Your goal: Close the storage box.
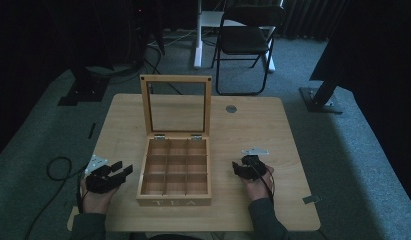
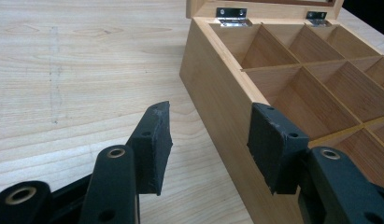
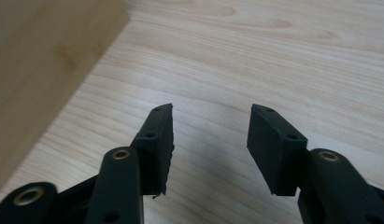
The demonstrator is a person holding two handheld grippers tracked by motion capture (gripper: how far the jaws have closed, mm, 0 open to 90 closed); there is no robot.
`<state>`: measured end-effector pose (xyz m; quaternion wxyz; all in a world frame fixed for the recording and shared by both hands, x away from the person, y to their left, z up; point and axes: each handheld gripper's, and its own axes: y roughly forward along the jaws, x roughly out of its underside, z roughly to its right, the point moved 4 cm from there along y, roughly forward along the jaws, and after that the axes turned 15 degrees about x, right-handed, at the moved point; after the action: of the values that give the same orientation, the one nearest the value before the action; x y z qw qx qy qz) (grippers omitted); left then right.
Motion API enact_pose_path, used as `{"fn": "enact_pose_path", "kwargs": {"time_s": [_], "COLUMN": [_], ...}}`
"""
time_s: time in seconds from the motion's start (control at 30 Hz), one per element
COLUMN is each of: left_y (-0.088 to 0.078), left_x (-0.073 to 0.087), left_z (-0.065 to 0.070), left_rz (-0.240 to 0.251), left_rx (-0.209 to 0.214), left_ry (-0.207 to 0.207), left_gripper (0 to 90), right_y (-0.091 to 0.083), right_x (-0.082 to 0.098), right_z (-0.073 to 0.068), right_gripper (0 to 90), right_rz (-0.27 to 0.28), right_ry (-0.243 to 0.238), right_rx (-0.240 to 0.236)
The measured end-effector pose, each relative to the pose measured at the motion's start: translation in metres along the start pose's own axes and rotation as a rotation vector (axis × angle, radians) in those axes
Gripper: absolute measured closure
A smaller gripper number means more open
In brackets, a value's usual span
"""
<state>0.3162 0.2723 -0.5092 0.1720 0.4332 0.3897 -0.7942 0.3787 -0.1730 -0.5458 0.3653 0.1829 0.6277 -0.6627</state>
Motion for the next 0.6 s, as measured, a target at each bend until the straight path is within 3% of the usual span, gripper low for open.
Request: {"fn": "enact_pose_path", "kwargs": {"time_s": [0.6], "left_y": [0.002], "left_x": [-0.01], "left_z": [0.002], "left_rz": [-0.012], "left_rx": [-0.003], "left_ry": [0.02], "left_gripper": [47.8], "right_y": [-0.013], "right_x": [-0.04], "right_z": [-0.012], "right_gripper": [55.7], "right_rz": [0.07], "right_ry": [-0.007], "right_rx": [-0.061]}}
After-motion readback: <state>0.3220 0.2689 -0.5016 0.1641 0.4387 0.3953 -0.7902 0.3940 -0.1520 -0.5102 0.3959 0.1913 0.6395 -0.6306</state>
